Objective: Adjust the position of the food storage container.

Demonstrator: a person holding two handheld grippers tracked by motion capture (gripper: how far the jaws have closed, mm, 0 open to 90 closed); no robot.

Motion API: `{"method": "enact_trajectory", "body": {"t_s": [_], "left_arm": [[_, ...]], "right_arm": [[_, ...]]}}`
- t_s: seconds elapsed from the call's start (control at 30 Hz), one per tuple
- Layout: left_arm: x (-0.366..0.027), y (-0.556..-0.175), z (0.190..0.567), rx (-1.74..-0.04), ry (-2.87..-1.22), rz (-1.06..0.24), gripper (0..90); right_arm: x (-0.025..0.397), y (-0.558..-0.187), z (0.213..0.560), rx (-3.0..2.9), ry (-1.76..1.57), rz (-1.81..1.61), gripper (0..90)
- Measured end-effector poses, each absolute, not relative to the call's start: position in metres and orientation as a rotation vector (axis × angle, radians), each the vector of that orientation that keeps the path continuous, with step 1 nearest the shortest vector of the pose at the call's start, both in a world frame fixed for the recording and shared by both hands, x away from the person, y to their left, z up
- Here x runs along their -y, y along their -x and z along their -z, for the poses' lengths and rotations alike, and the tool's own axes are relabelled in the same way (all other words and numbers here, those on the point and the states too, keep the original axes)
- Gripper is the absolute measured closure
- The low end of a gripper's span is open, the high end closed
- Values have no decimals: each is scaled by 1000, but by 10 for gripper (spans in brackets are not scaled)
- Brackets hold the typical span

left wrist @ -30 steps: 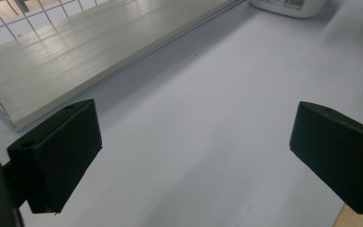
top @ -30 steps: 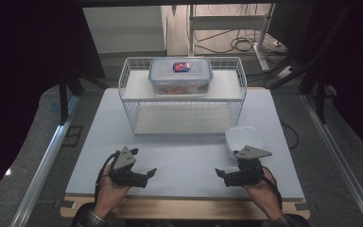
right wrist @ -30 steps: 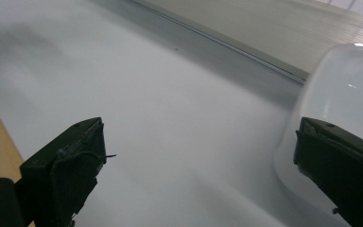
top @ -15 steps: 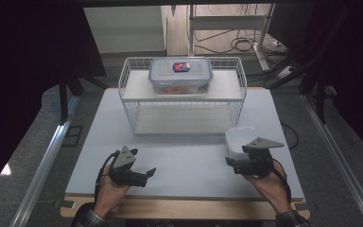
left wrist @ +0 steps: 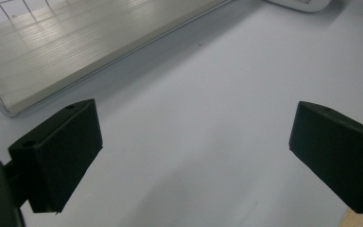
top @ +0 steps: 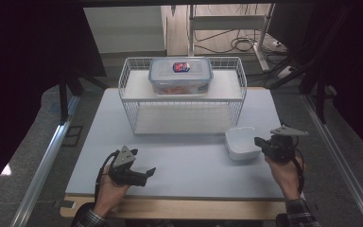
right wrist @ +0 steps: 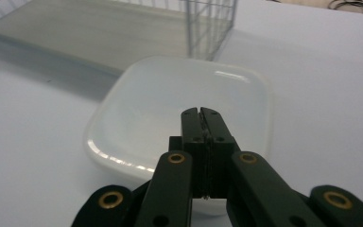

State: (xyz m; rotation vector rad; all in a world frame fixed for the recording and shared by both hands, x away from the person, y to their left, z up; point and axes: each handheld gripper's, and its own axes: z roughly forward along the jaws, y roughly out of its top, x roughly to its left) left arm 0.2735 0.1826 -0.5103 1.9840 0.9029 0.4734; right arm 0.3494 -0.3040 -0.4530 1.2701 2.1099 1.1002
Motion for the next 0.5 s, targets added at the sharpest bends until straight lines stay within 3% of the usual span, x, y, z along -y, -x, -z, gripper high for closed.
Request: {"method": "enact_trajectory", "body": {"t_s": [0.5], "left_arm": [[-183, -276, 513, -913, -1987, -458, 35]], "right_arm": [[338, -398, 467, -2046, -1386, -1020, 897]]}}
